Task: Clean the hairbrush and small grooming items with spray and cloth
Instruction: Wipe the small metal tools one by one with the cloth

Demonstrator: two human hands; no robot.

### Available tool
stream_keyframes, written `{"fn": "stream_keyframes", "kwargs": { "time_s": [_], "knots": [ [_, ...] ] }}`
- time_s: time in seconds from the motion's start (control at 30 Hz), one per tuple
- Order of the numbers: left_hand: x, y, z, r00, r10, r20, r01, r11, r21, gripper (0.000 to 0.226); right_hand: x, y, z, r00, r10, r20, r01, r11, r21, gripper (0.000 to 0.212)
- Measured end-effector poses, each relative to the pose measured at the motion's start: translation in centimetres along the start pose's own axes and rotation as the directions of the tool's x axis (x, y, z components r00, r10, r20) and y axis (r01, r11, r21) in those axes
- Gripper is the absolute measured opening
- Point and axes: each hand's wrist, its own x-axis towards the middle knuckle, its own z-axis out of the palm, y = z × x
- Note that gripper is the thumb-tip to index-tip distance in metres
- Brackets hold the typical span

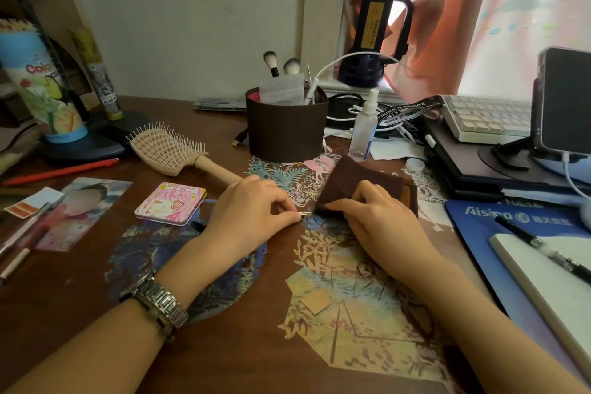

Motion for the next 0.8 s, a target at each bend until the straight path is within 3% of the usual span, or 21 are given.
{"fn": "stream_keyframes", "kwargs": {
  "time_s": [0.33, 0.6, 0.8],
  "knots": [
    [-0.2, -0.2, -0.3, 0.986, 0.123, -0.115, -0.111, 0.988, 0.103, 0.021, -0.2, 0.3, -0.5, 0.997, 0.076, 0.012, -0.077, 0.986, 0.146, 0.03],
    [-0.1, -0.2, -0.2, 0.992, 0.122, -0.013, -0.121, 0.991, 0.062, 0.017, -0.3, 0.4, -0.4, 0.995, 0.101, 0.002, -0.099, 0.974, 0.204, 0.029],
    [-0.2, -0.4, -1.0, 0.996, 0.036, 0.084, -0.026, 0.993, -0.116, 0.016, -0.1, 0.6, -0.4, 0.986, 0.168, 0.017, -0.164, 0.934, 0.317, 0.029]
  ]
}}
